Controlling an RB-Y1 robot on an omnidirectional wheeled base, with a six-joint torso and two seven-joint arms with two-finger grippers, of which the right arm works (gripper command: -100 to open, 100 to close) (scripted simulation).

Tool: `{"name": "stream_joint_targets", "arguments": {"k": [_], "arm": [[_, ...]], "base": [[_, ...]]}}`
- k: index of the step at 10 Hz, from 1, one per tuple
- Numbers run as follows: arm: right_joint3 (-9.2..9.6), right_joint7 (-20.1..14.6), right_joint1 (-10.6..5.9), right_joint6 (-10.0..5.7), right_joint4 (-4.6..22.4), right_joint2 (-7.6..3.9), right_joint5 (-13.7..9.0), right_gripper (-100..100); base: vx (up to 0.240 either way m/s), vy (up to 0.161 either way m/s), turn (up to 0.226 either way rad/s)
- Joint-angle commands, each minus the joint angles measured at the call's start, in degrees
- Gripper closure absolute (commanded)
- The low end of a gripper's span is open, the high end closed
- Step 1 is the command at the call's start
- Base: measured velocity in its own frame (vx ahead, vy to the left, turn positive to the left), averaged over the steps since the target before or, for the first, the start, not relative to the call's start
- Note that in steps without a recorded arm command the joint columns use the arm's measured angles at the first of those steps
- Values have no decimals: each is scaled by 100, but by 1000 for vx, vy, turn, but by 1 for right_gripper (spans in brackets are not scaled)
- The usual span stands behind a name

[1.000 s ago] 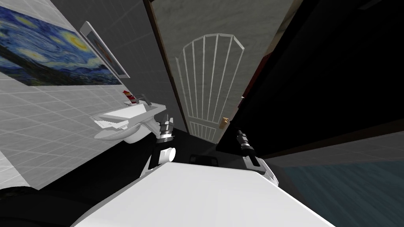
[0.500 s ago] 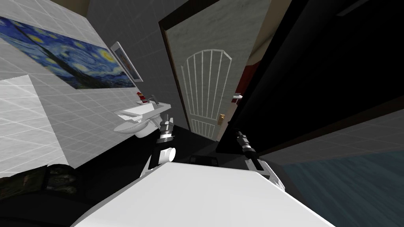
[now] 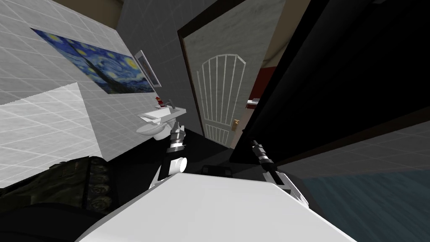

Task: Pull the door open

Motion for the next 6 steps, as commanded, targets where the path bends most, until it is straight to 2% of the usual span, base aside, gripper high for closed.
{"name": "stream_joint_targets", "arguments": {"k": [1,6], "arm": [[47,-100,119,-157,-18,-64,41,100],[115,-388,414,-597,-85,-295,133,100]], "base": [[-184,-56,108],[-168,-66,96]]}}
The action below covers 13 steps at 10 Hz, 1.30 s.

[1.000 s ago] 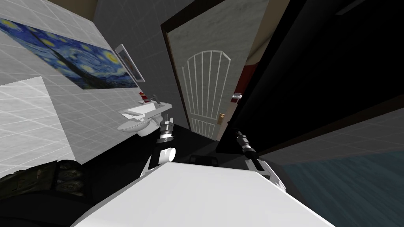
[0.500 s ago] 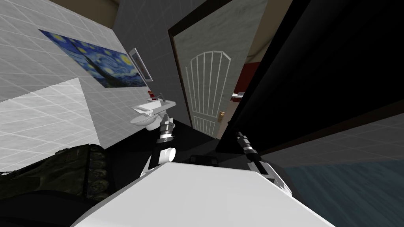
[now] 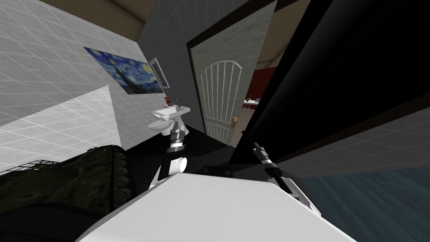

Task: Pull the door open

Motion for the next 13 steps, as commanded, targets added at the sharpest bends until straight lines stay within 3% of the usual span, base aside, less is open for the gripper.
{"name": "stream_joint_targets", "arguments": {"k": [1,2,3,4,5,6,13], "arm": [[54,-103,102,-181,-39,-57,35,100],[68,-162,162,-270,-53,-104,54,100],[11,-113,114,-171,-47,-91,33,100],[20,-186,176,-334,-3,-153,65,100],[20,-203,188,-375,8,-169,71,100],[21,-261,229,-510,43,-224,94,100],[26,-485,385,-1033,178,-434,181,100]], "base": [[-174,-64,121],[-175,-82,94],[-76,-43,13],[-146,-69,146],[-215,-88,145],[-226,-78,166],[-183,-82,104]]}}
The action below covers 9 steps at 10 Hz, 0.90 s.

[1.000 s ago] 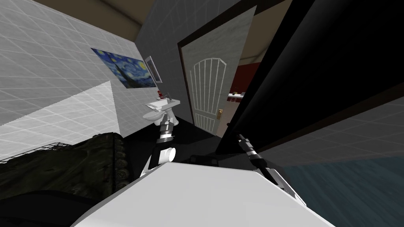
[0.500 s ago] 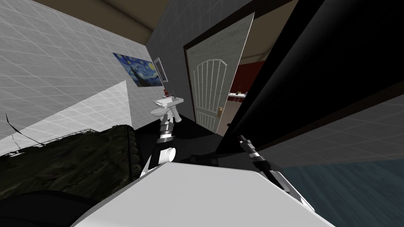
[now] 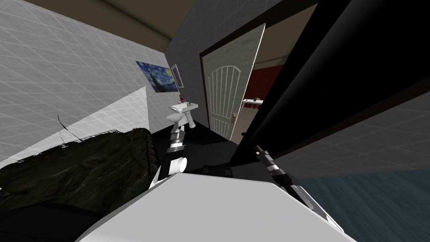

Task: Pull the door open

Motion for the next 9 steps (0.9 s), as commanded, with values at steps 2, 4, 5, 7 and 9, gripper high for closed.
{"name": "stream_joint_targets", "arguments": {"k": [2,4,5,7,9], "arm": [[-6,-47,16,-124,69,-42,27,100],[-14,-95,26,-266,136,-87,56,100],[-18,-123,32,-347,174,-112,72,100],[-26,-179,44,-510,252,-164,105,100],[-33,-228,54,-655,320,-209,134,100]], "base": [[-129,-49,85],[-228,-90,168],[-206,-115,147],[-209,-99,138],[-201,-112,136]]}}
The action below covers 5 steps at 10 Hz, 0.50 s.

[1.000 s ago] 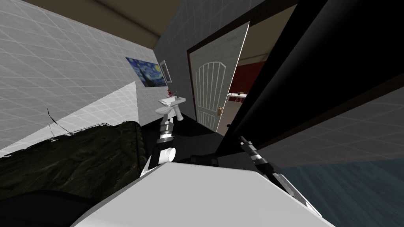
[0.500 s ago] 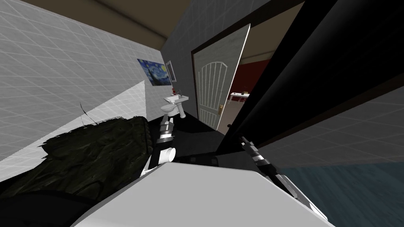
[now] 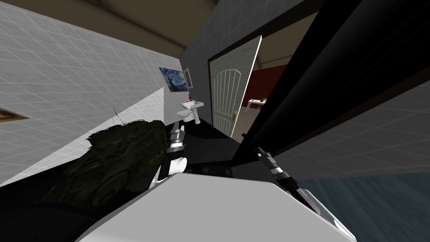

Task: Pull the door open

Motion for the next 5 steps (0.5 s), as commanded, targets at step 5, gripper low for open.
{"name": "stream_joint_targets", "arguments": {"k": [5], "arm": [[32,-73,-8,-246,141,-97,31,100]], "base": [[-161,-85,116]]}}
